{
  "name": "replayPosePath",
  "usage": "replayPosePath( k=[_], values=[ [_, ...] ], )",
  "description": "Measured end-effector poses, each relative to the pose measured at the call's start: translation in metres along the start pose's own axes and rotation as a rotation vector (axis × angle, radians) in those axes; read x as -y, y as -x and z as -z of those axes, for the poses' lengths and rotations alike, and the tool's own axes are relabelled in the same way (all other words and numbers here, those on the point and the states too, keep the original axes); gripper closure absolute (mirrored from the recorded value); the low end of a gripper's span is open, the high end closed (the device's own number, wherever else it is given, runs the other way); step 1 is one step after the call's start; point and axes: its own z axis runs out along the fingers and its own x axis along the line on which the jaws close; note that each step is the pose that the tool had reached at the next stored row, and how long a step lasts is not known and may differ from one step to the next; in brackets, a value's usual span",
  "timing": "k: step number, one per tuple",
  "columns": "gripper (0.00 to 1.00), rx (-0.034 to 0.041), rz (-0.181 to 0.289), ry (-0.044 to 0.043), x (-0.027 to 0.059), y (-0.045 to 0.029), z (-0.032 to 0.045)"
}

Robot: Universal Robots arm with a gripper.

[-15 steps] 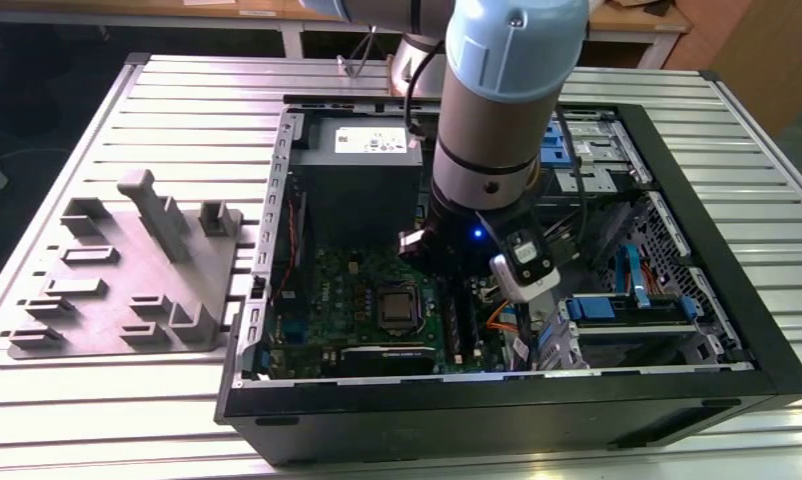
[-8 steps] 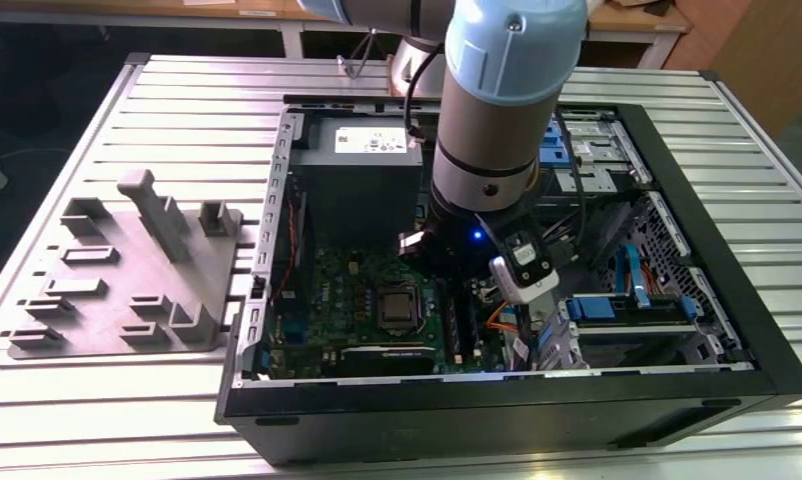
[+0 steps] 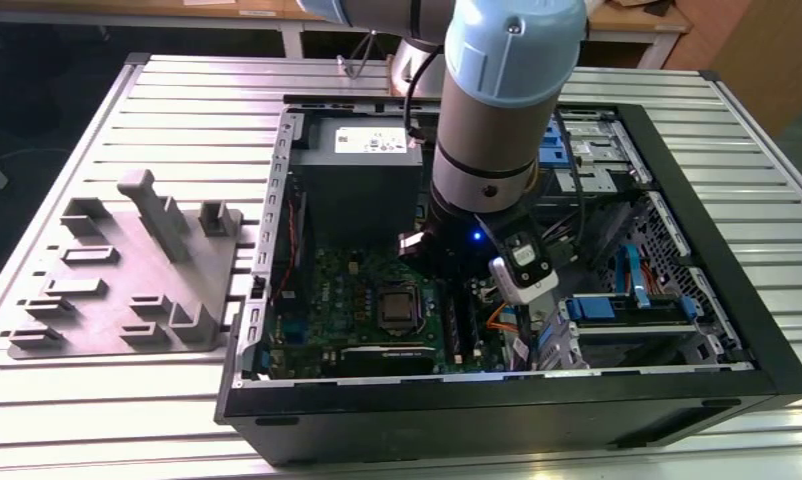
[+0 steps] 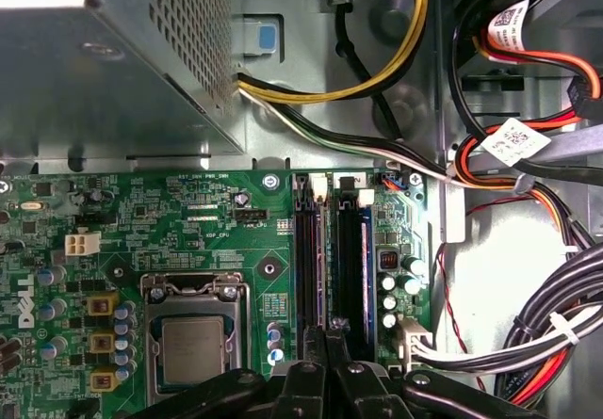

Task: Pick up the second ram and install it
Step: 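Insert the second ram into the second slot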

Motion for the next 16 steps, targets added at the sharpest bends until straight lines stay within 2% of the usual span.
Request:
replayPosePath(
  k=[10,12,13,16],
  values=[
    [0.92,0.0002,0.000,0.0003,0.0000,0.0000,-0.0009],
    [0.91,0.0002,0.000,0.0007,0.0000,-0.0001,-0.0011],
    [0.84,0.0002,0.000,0.0005,0.0000,0.0000,-0.0010],
    [0.84,-0.0001,0.000,-0.0001,0.0000,0.0000,-0.0001]
  ],
)
